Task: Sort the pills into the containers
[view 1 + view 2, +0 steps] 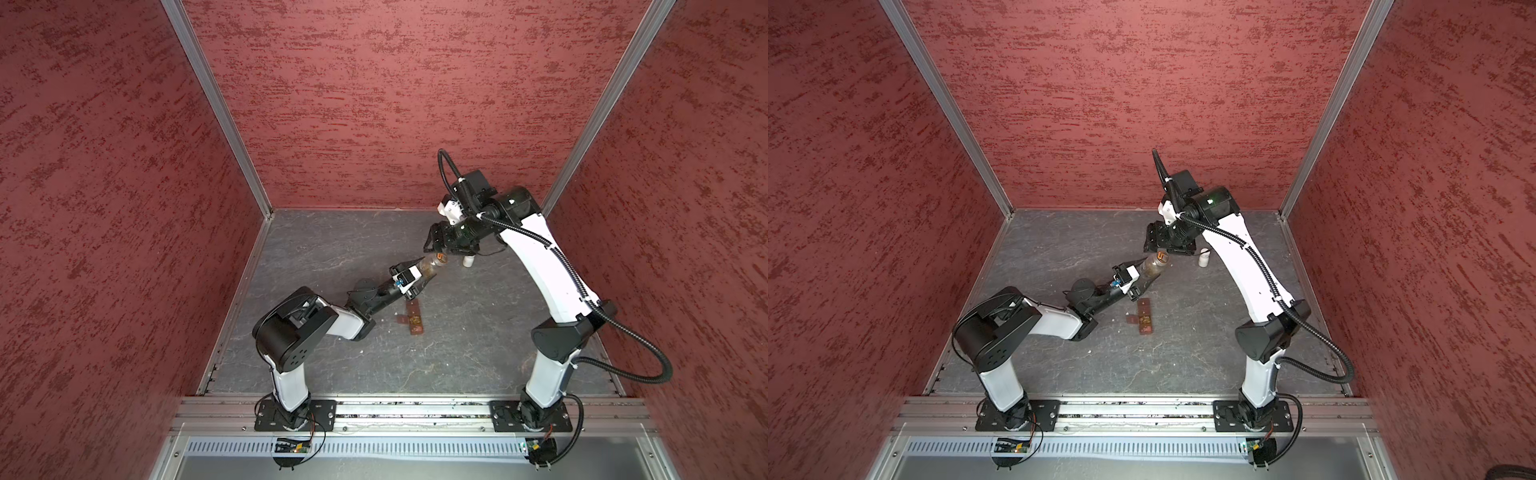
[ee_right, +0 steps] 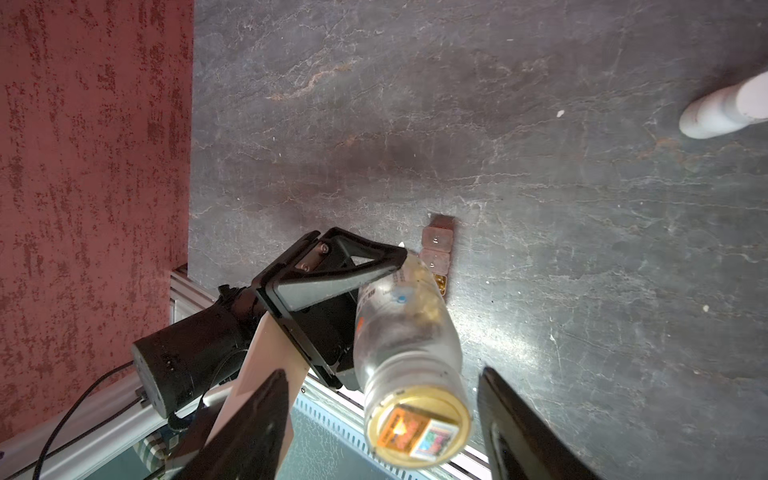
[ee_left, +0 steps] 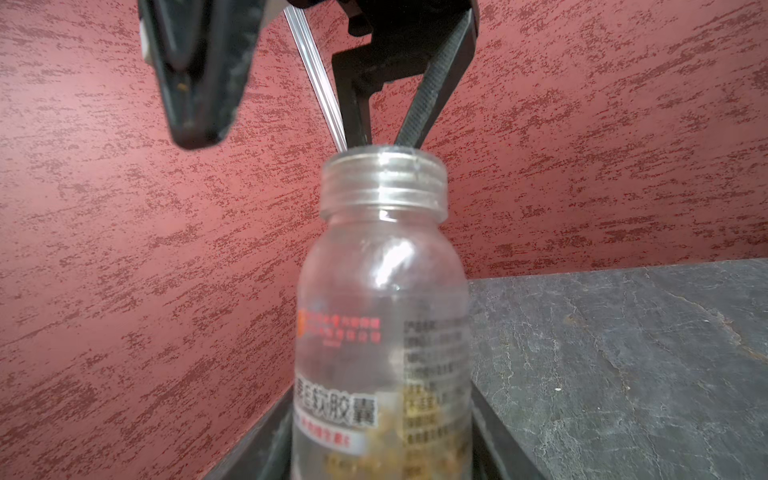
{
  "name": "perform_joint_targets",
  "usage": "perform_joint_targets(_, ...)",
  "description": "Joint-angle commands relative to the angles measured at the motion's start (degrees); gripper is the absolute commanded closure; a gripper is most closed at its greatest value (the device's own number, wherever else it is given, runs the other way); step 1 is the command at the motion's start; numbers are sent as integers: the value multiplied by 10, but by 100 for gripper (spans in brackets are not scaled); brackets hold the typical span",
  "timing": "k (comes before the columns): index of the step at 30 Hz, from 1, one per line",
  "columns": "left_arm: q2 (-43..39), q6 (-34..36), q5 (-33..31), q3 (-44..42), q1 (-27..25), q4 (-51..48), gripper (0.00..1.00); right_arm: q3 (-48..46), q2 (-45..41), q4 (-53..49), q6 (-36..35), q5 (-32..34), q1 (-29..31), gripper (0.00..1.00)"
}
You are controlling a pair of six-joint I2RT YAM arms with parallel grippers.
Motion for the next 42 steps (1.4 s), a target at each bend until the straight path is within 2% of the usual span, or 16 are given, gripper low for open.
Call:
perform_joint_targets(1, -7, -6, 10, 5, -2, 3, 100, -3, -11, -7, -13, -18, 6, 27)
perform_joint_targets(21, -5, -10, 10, 7, 13, 3, 100, -61, -65, -12, 1, -8, 43, 30)
perform_joint_targets(32, -14, -12, 12, 0, 9, 3, 100, 35, -27, -43, 2, 80, 8, 25)
perform_joint_targets(42, -16, -14, 7, 2, 6, 3, 100, 71, 26, -26, -21, 35, 6, 26)
